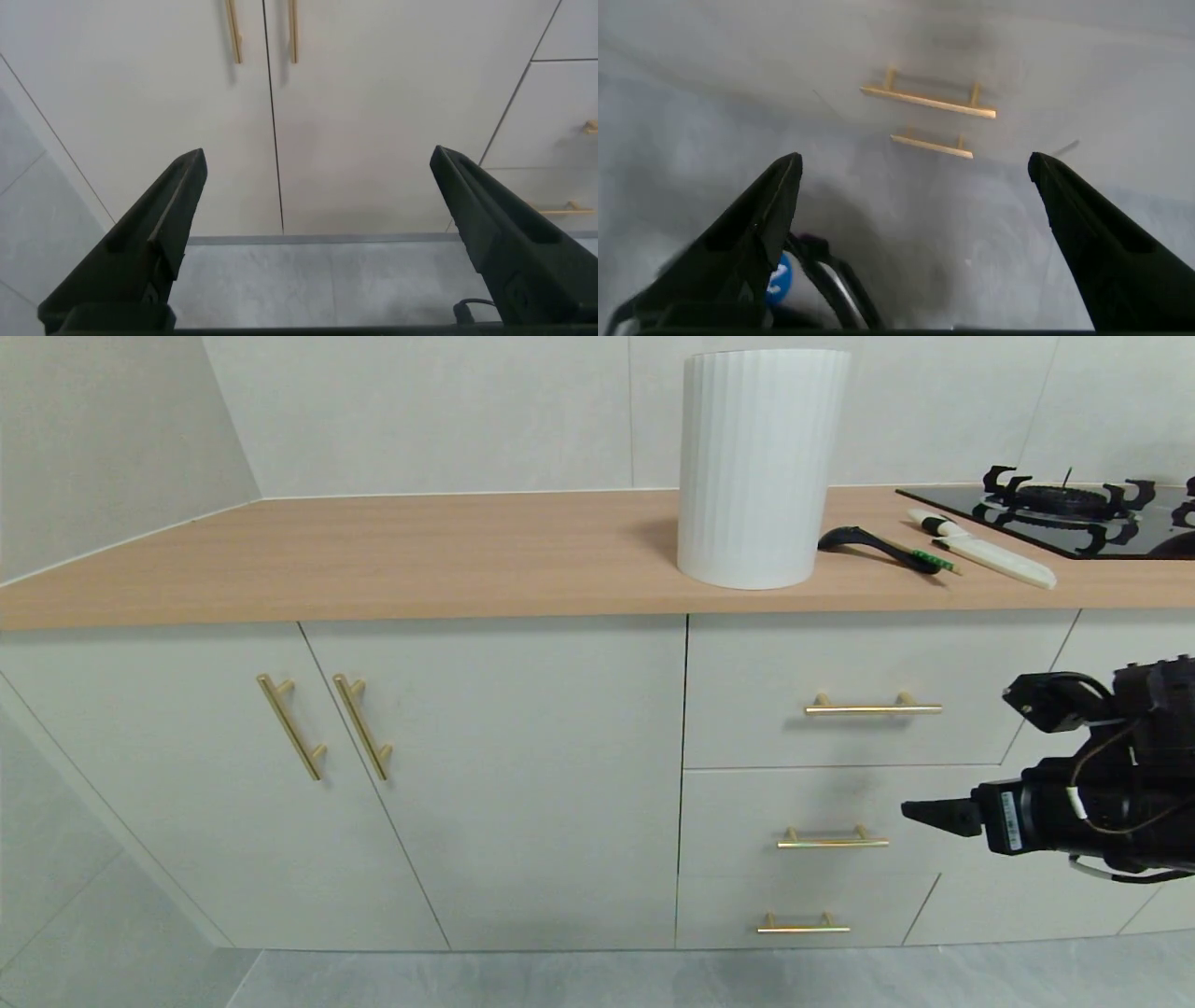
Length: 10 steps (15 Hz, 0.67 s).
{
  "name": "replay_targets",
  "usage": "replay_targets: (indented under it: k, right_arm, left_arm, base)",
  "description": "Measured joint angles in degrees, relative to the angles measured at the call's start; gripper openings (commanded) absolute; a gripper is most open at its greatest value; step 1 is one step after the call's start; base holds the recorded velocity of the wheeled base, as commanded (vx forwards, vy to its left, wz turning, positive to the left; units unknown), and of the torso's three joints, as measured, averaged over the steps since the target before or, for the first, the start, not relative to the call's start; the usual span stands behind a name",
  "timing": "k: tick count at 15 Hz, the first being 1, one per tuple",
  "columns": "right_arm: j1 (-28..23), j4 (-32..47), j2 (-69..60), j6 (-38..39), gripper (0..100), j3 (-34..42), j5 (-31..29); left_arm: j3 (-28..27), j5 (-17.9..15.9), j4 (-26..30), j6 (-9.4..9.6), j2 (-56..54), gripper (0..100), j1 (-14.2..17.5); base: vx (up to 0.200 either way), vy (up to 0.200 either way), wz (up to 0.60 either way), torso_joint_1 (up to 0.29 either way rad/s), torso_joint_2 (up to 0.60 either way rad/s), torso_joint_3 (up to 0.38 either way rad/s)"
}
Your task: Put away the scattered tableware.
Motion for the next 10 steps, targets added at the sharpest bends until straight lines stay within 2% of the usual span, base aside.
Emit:
replay_targets:
  k: [2, 10]
  right_arm:
    - [0.3, -3.45, 5.68, 0.0, 100, 0.06, -1.89]
    - [1.5, -25.69, 27.58, 0.48, 100, 1.95, -9.51]
  left_arm:
    - [0.0, -0.02, -0.02, 0.0, 0.0, 100, 0.0]
    - [0.0, 0.0, -0.02, 0.0, 0.0, 100, -0.02]
  base:
    - [0.0, 0.0, 0.0, 0.0, 0.0, 0.0]
    - [0.0, 0.0, 0.0, 0.0, 0.0, 0.0]
